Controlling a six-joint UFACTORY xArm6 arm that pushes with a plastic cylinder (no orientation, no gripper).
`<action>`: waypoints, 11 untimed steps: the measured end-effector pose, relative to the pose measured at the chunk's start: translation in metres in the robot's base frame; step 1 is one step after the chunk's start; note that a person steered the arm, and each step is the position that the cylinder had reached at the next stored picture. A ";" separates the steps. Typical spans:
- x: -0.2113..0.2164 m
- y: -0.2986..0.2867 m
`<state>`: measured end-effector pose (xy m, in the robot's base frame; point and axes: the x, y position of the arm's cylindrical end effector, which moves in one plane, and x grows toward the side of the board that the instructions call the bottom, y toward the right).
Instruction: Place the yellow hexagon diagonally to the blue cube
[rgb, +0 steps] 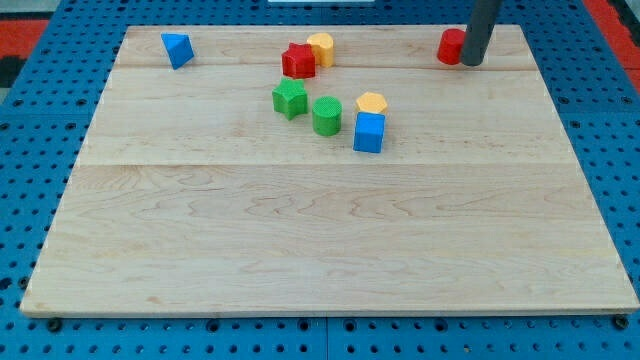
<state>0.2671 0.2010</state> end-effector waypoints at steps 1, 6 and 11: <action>0.002 -0.009; 0.030 -0.170; 0.071 -0.089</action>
<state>0.3378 0.1116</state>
